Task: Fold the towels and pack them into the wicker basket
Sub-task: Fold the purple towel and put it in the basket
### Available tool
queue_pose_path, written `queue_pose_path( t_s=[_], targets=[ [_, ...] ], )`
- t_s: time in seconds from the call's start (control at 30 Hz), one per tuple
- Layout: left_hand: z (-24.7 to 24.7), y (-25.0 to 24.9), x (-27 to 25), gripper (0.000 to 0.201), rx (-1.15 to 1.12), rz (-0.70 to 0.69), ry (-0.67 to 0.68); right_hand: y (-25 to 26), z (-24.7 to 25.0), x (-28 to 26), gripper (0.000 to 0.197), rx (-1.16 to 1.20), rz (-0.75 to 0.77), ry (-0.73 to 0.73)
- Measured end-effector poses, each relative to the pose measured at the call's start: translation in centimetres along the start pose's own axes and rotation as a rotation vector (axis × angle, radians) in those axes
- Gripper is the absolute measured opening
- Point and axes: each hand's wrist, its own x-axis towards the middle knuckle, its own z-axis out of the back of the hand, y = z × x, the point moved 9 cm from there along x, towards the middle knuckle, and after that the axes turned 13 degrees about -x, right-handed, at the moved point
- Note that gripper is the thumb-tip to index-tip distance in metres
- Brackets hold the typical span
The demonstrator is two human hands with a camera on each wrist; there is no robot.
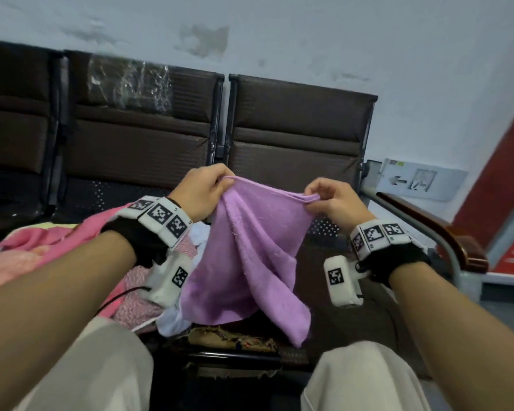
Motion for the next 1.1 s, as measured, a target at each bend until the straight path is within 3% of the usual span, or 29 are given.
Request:
queue_pose_path(
  t_s=[0.1,0.2,0.27,0.43,0.53,0.63,0.73,0.87,1.0,1.1],
  targets=[
    [2.5,-2.5,1.0,0.018,-0.027,-0.037,-0.159,3.7,2.2,0.5,0.036,0.012,0.059,-0.070],
    [4.6,-3.6,1.8,0.019,-0.185,-0.009,-0.329,7.0,5.7,0.8,0.028,0.024,0.179,-0.323],
    [4.8,-3.8,2.4,0.018,-0.223,0.008,-0.356,7.6,6.7,1.4,0.032,-0.009,0.155,-0.411],
    [3.6,-1.8,4.2,0.021,-0.161,0.020,-0.161,5.6,6.2,3.2,0.019,-0.133,0.002,-0.381],
    [3.1,0.1,5.4,0.033,-0.033,0.017,-0.096,3.8,5.6,4.4,0.013,-0.198,-0.056,-0.366],
    [1.6,2.0,7.3,0.029,0.074,0.080,-0.063,2.0,4.5,6.3,0.017,-0.305,-0.127,-0.321],
    [0.9,2.2,9.6,0.024,0.042,0.112,-0.151,1.2,4.5,7.9,0.022,-0.330,-0.151,-0.342],
    [1.7,0.9,11.5,0.020,-0.119,0.105,-0.358,2.1,5.9,8.4,0.012,-0.232,-0.054,-0.433],
    [0.9,0.6,10.4,0.021,-0.232,0.144,-0.368,2.2,6.1,6.6,0.011,-0.151,0.013,-0.480],
    [-0.3,1.5,7.1,0.020,-0.308,0.183,-0.339,0.5,4.6,3.7,0.006,-0.136,-0.029,-0.412]
  ],
)
